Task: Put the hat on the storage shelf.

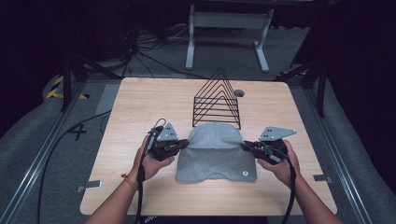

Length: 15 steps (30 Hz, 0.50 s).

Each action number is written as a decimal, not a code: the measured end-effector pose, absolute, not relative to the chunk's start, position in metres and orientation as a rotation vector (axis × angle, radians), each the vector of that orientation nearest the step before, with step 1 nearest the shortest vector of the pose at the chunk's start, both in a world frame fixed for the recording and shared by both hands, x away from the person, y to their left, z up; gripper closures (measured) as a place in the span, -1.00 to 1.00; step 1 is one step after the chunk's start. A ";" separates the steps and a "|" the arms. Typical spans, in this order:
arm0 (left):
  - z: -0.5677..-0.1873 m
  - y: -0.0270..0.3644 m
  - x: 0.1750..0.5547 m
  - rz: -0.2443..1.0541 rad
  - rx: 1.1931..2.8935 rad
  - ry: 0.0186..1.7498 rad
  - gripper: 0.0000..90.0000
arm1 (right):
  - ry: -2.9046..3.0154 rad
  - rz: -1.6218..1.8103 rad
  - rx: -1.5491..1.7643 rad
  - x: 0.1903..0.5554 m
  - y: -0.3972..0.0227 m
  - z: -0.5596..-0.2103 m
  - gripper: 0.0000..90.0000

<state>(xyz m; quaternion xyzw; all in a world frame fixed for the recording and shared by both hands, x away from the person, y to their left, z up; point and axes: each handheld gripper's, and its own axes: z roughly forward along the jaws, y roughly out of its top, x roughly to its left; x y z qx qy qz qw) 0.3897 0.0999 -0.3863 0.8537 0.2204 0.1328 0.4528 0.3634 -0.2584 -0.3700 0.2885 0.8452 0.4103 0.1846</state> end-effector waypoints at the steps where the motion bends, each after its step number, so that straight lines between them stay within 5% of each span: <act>1: -0.380 0.099 0.390 0.344 2.101 0.534 0.94 | 2.364 1.167 0.802 0.363 -0.259 -0.361 0.90; 15: -0.276 0.094 0.413 0.471 1.987 0.440 0.94 | 2.177 1.202 0.710 0.377 -0.265 -0.261 0.90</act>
